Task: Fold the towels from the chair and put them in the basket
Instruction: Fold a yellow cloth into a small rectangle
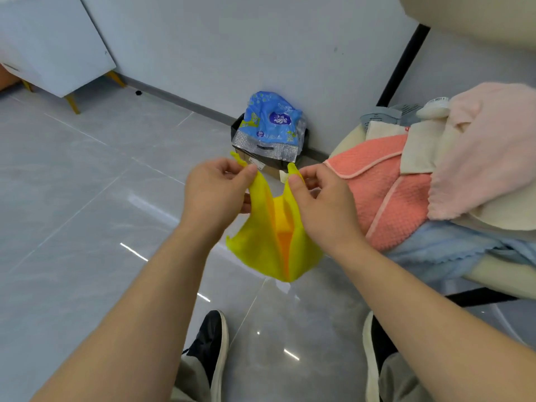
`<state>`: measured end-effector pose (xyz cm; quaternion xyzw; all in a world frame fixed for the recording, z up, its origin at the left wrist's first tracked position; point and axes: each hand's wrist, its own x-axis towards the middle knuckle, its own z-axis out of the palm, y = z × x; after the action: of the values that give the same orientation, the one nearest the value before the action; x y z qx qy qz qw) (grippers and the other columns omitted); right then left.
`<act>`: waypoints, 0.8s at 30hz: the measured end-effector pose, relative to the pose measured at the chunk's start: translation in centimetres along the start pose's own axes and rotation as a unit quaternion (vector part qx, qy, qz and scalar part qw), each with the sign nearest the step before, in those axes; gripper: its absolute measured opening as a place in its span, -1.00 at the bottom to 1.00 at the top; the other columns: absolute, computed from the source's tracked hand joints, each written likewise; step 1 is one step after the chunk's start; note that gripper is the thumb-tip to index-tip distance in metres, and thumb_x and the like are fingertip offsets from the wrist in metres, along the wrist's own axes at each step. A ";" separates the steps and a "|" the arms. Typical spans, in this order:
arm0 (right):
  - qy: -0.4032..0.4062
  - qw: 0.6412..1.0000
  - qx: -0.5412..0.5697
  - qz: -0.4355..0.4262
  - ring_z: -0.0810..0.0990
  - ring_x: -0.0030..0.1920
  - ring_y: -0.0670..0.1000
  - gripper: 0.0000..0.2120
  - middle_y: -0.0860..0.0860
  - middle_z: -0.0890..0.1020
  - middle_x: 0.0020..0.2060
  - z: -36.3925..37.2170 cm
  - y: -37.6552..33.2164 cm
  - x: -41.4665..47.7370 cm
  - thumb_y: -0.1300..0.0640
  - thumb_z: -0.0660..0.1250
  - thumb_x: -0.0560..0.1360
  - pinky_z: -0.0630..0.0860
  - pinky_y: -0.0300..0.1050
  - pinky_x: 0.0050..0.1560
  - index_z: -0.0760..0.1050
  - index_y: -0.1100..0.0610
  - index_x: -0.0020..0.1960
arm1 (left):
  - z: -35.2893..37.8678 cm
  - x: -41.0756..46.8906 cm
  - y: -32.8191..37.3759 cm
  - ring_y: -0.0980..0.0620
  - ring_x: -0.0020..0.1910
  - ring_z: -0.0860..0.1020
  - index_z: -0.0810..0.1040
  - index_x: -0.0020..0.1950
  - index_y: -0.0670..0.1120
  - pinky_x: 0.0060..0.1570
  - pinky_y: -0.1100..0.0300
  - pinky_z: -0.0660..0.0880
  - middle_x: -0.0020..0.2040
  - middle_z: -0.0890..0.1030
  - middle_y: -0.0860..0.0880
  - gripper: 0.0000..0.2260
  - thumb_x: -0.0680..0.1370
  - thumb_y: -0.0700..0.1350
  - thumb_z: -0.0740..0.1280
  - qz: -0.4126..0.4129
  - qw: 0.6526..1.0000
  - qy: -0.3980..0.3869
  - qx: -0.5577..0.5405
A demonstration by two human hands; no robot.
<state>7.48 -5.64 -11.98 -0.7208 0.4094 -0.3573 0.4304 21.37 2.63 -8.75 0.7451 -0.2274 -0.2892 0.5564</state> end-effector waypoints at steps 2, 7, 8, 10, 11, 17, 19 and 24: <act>-0.001 0.999 -0.018 -0.027 0.54 -0.26 -0.16 -0.96 -0.12 0.63 -0.23 0.3 -0.3 -0.4 0.05 0.40 0.56 0.40 -0.37 -0.23 0.56 -0.03 -0.06 | 0.9 -0.3 0.1 -0.11 -0.39 0.65 0.57 -0.18 -0.16 -0.34 0.06 0.63 -0.21 0.66 -0.30 -0.84 0.56 -0.13 0.43 -0.015 1.000 -0.016 -0.021; 0.016 0.992 -0.076 -0.100 0.48 -0.23 -0.21 -0.96 -0.13 0.57 -0.25 0.7 0.2 -0.6 0.08 0.43 0.52 0.31 -0.43 -0.20 0.61 -0.03 -0.04 | 2.4 -1.0 0.4 -0.13 -0.35 0.67 0.61 -0.13 -0.21 -0.27 0.04 0.68 -0.25 0.67 -0.24 -0.86 0.60 -0.19 0.38 -0.036 0.996 -0.051 -0.062; 0.021 0.990 -0.082 -0.116 0.47 -0.23 -0.23 -0.95 -0.14 0.55 -0.25 0.7 0.3 -0.5 0.10 0.44 0.52 0.30 -0.44 -0.19 0.62 -0.01 -0.02 | 2.5 -1.0 0.5 -0.10 -0.37 0.67 0.62 -0.11 -0.22 -0.28 0.07 0.67 -0.31 0.67 -0.17 -0.87 0.60 -0.19 0.37 -0.036 0.996 -0.053 -0.067; 0.031 0.986 -0.087 -0.138 0.45 -0.24 -0.24 -0.92 -0.14 0.53 -0.26 0.6 0.3 -0.4 0.13 0.45 0.51 0.29 -0.46 -0.19 0.64 0.00 0.00 | 2.7 -1.0 0.6 -0.06 -0.40 0.66 0.63 -0.08 -0.23 -0.30 0.11 0.67 -0.37 0.65 -0.08 -0.87 0.60 -0.19 0.37 -0.038 0.995 -0.056 -0.076; 0.033 0.985 -0.085 -0.143 0.45 -0.24 -0.24 -0.91 -0.13 0.54 -0.26 0.6 0.4 -0.4 0.14 0.45 0.51 0.29 -0.46 -0.18 0.65 0.01 0.01 | 2.6 -1.1 0.6 -0.05 -0.40 0.66 0.64 -0.08 -0.23 -0.30 0.12 0.66 -0.36 0.65 -0.08 -0.87 0.60 -0.19 0.37 -0.041 0.994 -0.056 -0.081; -0.007 0.990 -0.025 -0.136 0.56 -0.14 -0.14 -0.77 -0.05 0.62 -0.16 0.4 0.5 -0.3 0.18 0.32 0.51 0.46 -0.31 -0.06 0.71 0.05 0.08 | 2.3 -0.9 0.7 -0.14 -0.23 0.71 0.69 -0.04 -0.18 -0.18 0.07 0.68 -0.15 0.72 -0.19 -0.77 0.54 0.00 0.45 -0.051 0.993 -0.059 -0.092; -0.041 0.995 0.013 -0.093 0.60 -0.11 -0.07 -0.67 -0.10 0.58 -0.14 0.3 0.5 -0.2 0.21 0.24 0.49 0.56 -0.10 -0.07 0.71 -0.04 0.08 | 2.1 -0.8 0.5 -0.10 -0.26 0.69 0.70 -0.06 -0.17 -0.19 0.10 0.67 -0.19 0.71 -0.17 -0.76 0.51 0.02 0.49 -0.042 0.994 -0.055 -0.079; -0.089 0.983 0.146 0.064 0.67 -0.26 0.19 -0.70 -0.07 0.63 -0.20 0.0 0.1 0.2 0.30 0.26 0.54 0.63 0.23 -0.34 0.65 -0.05 -0.02 | 1.3 0.1 0.0 -0.13 -0.30 0.65 0.68 -0.08 -0.15 -0.19 -0.03 0.66 -0.24 0.69 -0.21 -0.87 0.54 -0.08 0.46 0.024 0.998 -0.052 0.017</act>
<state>7.50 -5.85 -12.05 -0.6516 0.3581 -0.3189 0.5877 20.61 1.65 -9.02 0.7325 -0.2787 -0.3102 0.5380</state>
